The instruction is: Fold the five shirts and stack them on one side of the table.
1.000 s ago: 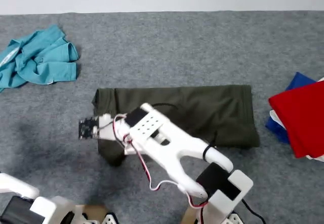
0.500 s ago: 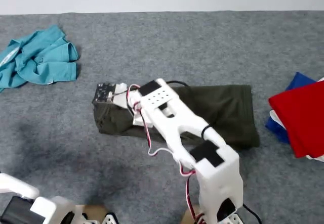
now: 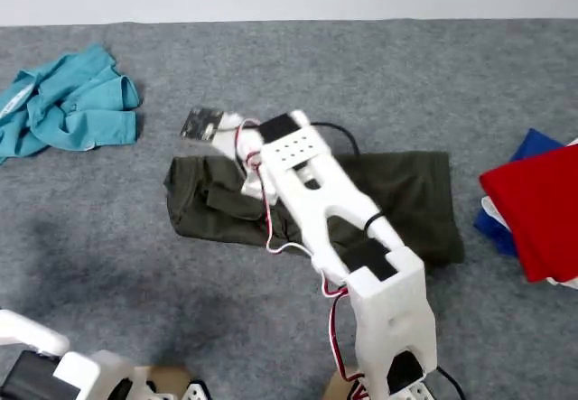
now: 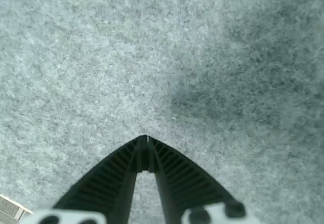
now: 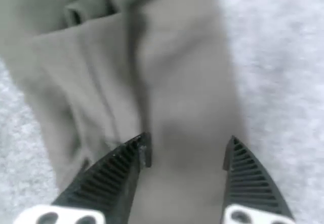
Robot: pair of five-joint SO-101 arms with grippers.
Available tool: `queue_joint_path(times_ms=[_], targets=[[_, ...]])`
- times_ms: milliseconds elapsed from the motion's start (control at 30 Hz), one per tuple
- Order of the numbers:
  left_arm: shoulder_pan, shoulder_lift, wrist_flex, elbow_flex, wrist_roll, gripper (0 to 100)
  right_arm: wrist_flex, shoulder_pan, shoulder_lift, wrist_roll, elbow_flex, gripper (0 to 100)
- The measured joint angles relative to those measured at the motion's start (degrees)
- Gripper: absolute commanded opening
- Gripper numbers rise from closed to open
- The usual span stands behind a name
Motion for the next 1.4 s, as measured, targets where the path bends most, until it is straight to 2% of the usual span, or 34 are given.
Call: queue_joint_path(times_ms=[233, 467, 667, 833, 1133, 1400], targets=[[0.0, 0.0, 0.0, 0.0, 0.0, 0, 1.8, 3.1, 2.3, -0.4, -5.4, 23.2], [0.0, 0.0, 0.0, 0.0, 0.0, 0, 13.0, -3.3, 2.3, -0.4, -7.6, 1.0], [0.0, 0.0, 0.0, 0.0, 0.0, 0, 16.4, -8.4, 2.3, -0.4, -7.6, 1.7], [0.0, 0.0, 0.0, 0.0, 0.0, 0, 12.2, -10.0, 6.2, -0.4, -7.7, 1.8], [0.0, 0.0, 0.0, 0.0, 0.0, 0, -1.3, -4.0, 12.3, -0.4, -7.7, 1.8], [0.0, 0.0, 0.0, 0.0, 0.0, 0, 2.1, -2.1, 12.5, -0.4, -16.3, 2.1]])
